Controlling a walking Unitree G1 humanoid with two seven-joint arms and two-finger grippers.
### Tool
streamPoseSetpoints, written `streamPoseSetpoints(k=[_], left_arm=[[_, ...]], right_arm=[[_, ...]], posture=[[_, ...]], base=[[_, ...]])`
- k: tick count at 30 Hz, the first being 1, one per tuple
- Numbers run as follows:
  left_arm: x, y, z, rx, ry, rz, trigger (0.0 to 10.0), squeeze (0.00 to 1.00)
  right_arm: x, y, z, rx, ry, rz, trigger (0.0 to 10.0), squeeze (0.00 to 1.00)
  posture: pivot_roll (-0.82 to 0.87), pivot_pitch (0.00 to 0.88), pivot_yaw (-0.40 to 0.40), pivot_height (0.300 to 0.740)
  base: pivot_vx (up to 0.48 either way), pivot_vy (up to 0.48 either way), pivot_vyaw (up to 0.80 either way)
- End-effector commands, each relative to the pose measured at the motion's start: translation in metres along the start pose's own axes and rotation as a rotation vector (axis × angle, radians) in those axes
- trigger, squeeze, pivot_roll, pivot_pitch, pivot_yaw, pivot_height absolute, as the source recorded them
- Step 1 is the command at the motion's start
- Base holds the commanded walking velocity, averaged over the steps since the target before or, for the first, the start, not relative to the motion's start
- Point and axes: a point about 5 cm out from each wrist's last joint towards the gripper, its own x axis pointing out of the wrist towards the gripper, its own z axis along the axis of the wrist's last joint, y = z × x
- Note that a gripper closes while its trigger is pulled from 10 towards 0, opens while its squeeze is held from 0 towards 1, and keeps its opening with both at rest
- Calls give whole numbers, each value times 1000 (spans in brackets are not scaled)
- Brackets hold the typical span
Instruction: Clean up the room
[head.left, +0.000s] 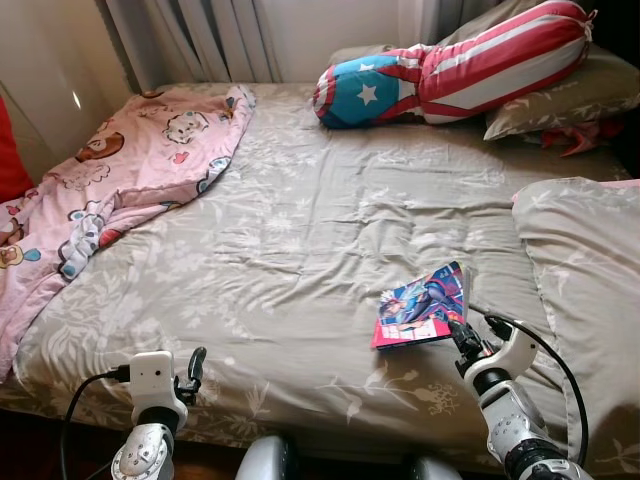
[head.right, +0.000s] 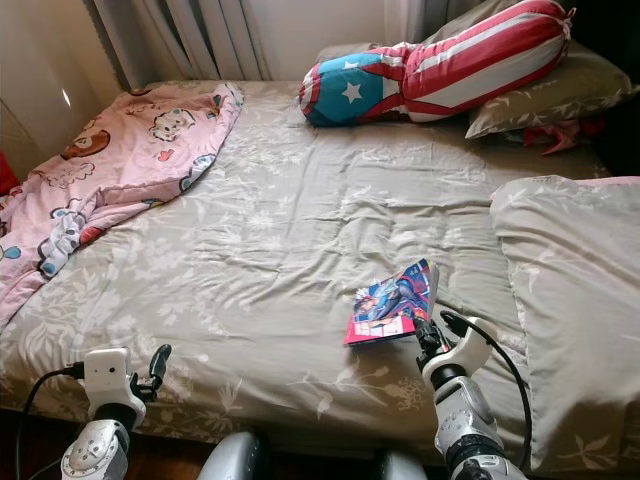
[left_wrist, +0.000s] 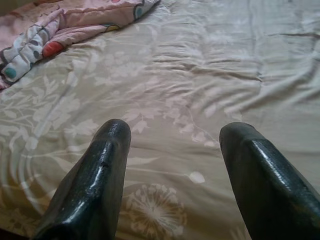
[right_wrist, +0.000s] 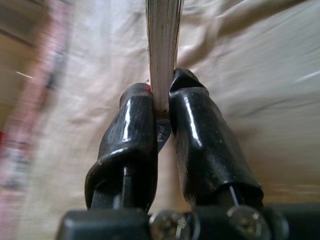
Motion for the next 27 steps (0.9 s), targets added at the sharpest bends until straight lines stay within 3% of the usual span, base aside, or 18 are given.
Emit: streamPoseSetpoints(k=[1, 4, 6, 8, 10, 18, 27], left_arm=[[-4, 7, -4, 25, 29, 0, 10000, 0], [-7, 8, -4, 36, 36, -8, 10000, 0], [-8, 9, -4, 43, 38, -12, 10000, 0], [-9, 10, -3, 47, 38, -16, 10000, 0], [-10, 10, -3, 59, 45, -26, 10000, 0], [-13, 11, -3, 69, 57, -38, 10000, 0], [-15, 16, -1, 92, 62, -25, 10000, 0]], right_arm=[[6, 11, 2, 59, -28, 83, 10000, 0], [1, 1, 0, 30, -18, -3, 10000, 0], [0, 1, 1, 96, -36, 35, 10000, 0], [0, 2, 2, 92, -40, 37, 10000, 0], [-2, -7, 2, 23, -12, -68, 10000, 0], [-15, -31, -1, -44, 45, -305, 10000, 0], [-18, -37, 5, -55, 17, -397, 10000, 0]], posture=[[51, 122, 102, 637], [60, 133, 111, 637], [72, 131, 117, 637], [69, 132, 120, 637], [72, 133, 124, 637], [82, 148, 138, 637], [87, 165, 142, 637]], base=[[0, 0, 0], [0, 0, 0], [0, 0, 0], [0, 0, 0], [0, 0, 0], [0, 0, 0], [0, 0, 0]])
